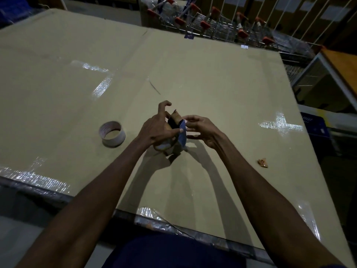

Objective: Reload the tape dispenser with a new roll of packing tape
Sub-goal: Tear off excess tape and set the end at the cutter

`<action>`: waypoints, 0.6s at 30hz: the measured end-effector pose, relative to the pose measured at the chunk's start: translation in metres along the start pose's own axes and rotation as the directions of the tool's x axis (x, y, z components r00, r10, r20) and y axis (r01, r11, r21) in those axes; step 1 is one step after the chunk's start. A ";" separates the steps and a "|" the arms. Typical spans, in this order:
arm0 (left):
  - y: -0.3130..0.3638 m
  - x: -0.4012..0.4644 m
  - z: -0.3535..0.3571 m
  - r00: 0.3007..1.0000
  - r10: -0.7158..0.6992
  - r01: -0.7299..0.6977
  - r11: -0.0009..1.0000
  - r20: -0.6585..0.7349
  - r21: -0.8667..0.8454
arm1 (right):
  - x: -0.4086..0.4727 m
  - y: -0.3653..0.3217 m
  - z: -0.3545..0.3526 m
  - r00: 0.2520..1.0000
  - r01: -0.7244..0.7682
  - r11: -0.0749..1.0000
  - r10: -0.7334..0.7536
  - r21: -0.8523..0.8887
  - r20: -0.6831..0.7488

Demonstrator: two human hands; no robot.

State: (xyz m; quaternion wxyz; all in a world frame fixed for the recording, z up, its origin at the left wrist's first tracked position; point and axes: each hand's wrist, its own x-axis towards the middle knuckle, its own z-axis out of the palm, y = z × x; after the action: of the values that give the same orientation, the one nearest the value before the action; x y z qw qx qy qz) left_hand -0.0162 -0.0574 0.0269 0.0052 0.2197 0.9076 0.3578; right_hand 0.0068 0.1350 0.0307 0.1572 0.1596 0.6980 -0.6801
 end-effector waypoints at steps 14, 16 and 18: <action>-0.004 0.010 -0.001 0.975 0.029 0.026 0.970 0.222 -0.241 | -0.019 -0.004 -0.016 0.944 0.317 0.914 -0.277 -0.254 0.180; -0.003 0.010 0.002 0.982 0.043 0.005 0.969 0.187 -0.247 | -0.019 -0.001 -0.017 0.933 0.354 0.896 -0.319 -0.268 0.165; -0.006 0.010 0.003 0.991 0.042 -0.007 0.963 0.125 -0.269 | -0.018 0.003 -0.021 0.927 0.373 0.886 -0.343 -0.275 0.153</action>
State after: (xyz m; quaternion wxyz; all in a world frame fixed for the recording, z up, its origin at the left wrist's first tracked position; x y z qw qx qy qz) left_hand -0.0268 -0.0553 0.0221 0.0894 0.2508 0.8458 0.4623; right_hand 0.0246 0.1560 0.0363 0.0860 -0.0320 0.8013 -0.5911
